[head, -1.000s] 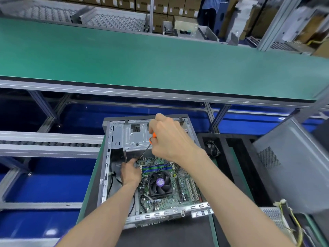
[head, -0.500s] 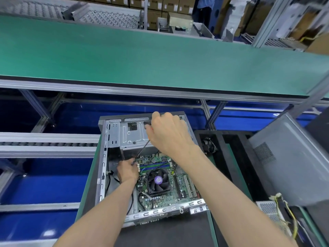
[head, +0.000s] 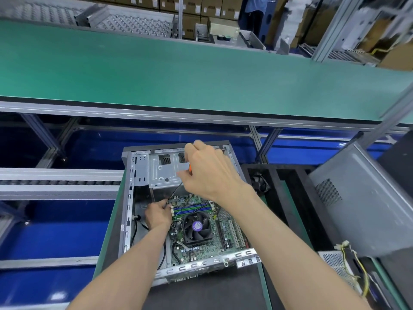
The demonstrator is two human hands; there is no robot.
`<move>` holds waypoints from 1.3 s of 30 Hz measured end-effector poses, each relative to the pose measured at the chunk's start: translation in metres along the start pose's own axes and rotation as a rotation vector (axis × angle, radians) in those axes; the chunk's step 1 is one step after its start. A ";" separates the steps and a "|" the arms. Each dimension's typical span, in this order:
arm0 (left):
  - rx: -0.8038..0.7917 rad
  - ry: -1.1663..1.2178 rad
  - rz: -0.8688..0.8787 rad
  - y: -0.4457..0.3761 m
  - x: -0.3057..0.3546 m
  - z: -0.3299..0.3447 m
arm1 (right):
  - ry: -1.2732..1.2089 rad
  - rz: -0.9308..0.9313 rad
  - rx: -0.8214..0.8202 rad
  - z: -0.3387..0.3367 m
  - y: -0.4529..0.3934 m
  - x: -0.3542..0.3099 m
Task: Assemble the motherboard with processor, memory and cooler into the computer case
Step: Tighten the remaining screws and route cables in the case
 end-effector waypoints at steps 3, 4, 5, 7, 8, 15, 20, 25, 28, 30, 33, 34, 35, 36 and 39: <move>0.011 0.030 -0.023 0.001 -0.002 0.000 | -0.125 -0.017 -0.082 -0.001 0.000 0.005; 0.016 0.034 -0.029 0.001 -0.002 0.000 | -0.111 0.001 -0.073 0.000 0.000 0.006; 0.018 0.033 -0.035 0.002 -0.003 0.000 | -0.072 0.034 -0.047 0.002 0.000 0.007; 0.019 0.030 -0.031 0.001 -0.003 0.000 | 0.046 0.111 0.030 0.006 0.003 0.011; 0.021 0.030 -0.030 0.001 -0.003 0.000 | 0.096 0.121 0.055 0.006 0.004 0.013; 0.027 0.005 -0.018 0.001 -0.002 -0.001 | -0.136 0.025 -0.077 0.000 0.003 0.011; 0.022 -0.029 0.001 0.005 0.002 -0.002 | 0.075 0.140 0.054 0.007 0.001 0.010; 0.028 -0.096 0.036 0.006 0.003 -0.004 | -0.161 0.038 -0.075 0.001 0.004 0.014; 0.029 -0.094 0.038 0.005 0.001 -0.003 | -0.197 0.091 -0.081 0.005 0.002 0.019; 0.029 -0.086 0.040 0.005 0.001 -0.002 | -0.110 0.160 -0.020 0.007 0.001 0.021; 0.031 -0.092 0.040 0.004 0.002 -0.002 | 0.034 0.172 0.035 0.004 0.001 0.019; 0.027 -0.101 0.050 0.004 0.002 -0.002 | 0.034 0.139 0.011 0.002 0.001 0.017; 0.020 -0.110 0.062 0.004 0.002 -0.001 | -0.004 0.101 -0.026 0.000 0.001 0.016; 0.016 -0.117 0.069 0.004 0.002 -0.001 | -0.067 0.065 -0.064 -0.002 -0.001 0.014; 0.014 -0.135 0.063 0.001 0.001 -0.001 | -0.184 0.007 -0.130 -0.006 -0.008 0.011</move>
Point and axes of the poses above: each hand's wrist, its own y-axis away from the middle knuckle, its own z-axis out of the palm, x = y × z, the point moved 4 cm from there along -y, towards the middle knuckle
